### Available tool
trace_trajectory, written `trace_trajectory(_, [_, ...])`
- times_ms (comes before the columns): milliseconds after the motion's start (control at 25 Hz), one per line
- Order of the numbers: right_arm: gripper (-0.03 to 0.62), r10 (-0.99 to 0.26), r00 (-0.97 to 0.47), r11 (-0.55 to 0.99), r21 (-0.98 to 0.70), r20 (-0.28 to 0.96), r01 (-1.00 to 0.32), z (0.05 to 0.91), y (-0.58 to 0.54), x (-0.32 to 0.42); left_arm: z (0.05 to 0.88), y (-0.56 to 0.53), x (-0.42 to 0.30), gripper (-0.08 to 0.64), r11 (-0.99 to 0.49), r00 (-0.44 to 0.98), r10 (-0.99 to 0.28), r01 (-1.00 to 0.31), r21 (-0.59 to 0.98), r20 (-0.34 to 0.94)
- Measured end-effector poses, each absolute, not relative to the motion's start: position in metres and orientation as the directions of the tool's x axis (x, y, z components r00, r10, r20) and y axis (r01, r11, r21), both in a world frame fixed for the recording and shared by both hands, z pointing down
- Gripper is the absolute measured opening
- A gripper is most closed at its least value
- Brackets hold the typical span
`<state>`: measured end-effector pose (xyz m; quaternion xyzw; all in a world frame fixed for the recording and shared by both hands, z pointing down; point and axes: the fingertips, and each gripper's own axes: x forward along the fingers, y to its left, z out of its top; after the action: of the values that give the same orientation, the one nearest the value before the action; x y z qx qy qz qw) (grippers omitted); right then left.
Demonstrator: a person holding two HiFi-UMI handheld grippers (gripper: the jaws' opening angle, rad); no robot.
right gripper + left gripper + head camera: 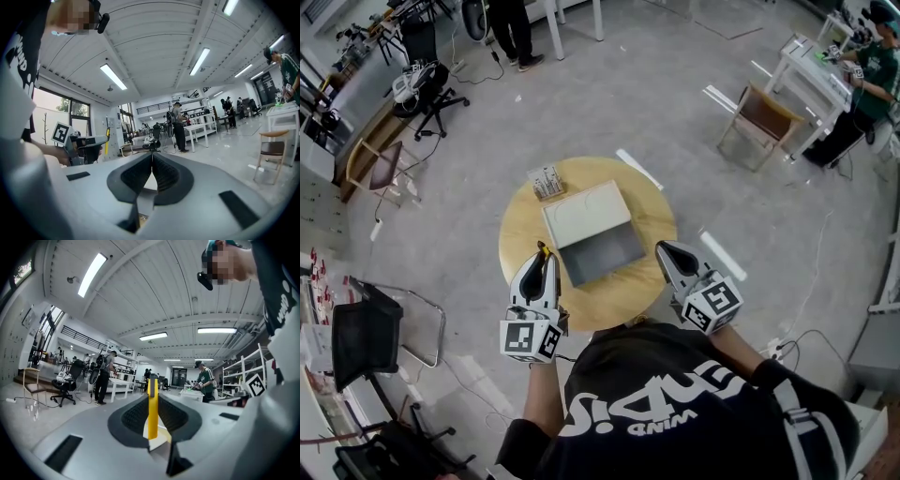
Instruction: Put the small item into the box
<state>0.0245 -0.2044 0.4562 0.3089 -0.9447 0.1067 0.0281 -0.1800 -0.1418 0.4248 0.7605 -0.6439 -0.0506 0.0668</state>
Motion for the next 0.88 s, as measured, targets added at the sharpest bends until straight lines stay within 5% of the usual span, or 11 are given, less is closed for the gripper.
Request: trace_trajectory(880, [0.005, -0.592, -0.796, 0.773, -0.192, 0.126, -0.605, 0.46, -0.22, 0.018, 0.498, -0.221, -0.148, 0.066, -0.375, 0.375, -0.9, -0.926, 0.047, 0.222])
